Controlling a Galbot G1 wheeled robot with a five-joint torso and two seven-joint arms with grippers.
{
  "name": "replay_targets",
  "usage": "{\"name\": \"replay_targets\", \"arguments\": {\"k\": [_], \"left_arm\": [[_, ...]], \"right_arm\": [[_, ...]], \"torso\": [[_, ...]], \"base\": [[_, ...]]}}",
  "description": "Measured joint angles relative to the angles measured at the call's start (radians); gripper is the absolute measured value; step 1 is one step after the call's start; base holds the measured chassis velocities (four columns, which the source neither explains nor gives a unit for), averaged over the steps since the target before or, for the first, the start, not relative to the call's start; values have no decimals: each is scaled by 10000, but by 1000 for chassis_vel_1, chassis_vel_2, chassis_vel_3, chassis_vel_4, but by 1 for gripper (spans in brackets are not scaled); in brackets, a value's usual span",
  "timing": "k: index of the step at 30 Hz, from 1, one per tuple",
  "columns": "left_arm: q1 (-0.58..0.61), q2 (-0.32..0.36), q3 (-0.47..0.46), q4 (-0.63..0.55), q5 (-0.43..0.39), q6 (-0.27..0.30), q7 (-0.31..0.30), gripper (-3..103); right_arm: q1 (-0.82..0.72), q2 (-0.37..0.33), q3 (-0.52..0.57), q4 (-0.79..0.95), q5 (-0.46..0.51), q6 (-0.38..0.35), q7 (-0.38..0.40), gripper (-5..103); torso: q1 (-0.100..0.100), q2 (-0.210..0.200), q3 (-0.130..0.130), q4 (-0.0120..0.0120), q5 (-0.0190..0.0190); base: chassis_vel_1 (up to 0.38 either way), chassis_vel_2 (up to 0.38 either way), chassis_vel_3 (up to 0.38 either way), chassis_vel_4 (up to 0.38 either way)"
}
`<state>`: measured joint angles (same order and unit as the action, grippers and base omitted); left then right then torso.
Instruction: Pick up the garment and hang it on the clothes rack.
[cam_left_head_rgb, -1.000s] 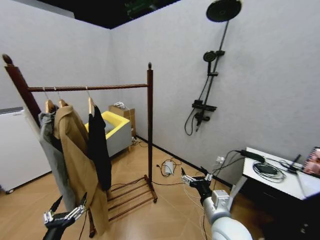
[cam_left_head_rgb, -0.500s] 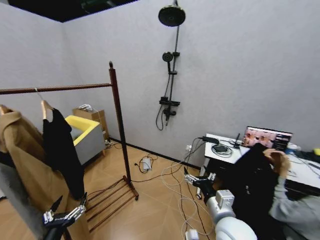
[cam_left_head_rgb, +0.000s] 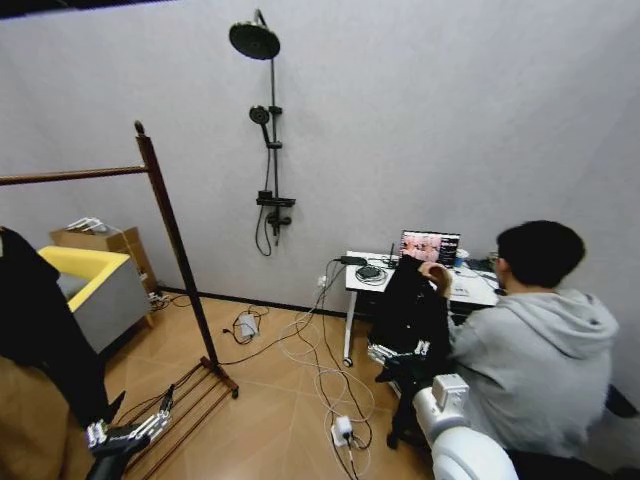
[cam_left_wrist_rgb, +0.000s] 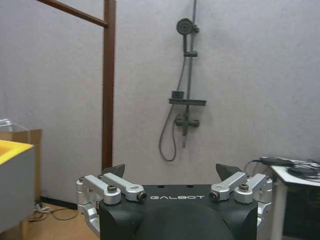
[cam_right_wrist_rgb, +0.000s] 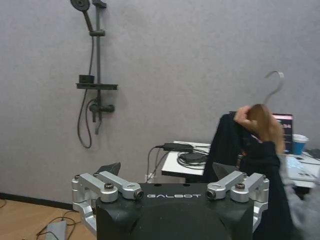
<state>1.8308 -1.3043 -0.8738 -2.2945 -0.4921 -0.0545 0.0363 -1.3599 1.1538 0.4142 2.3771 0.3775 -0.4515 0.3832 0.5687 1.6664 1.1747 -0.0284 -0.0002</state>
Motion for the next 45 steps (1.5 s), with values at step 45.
{"name": "replay_targets", "arguments": {"k": [45], "left_arm": [[0,0,0,0,0,0,0,100]], "right_arm": [[258,89,-400,-724,-333,342,-141,100]], "torso": [[1,0,0,5,1]], "base": [[33,-242,-243,35]]}}
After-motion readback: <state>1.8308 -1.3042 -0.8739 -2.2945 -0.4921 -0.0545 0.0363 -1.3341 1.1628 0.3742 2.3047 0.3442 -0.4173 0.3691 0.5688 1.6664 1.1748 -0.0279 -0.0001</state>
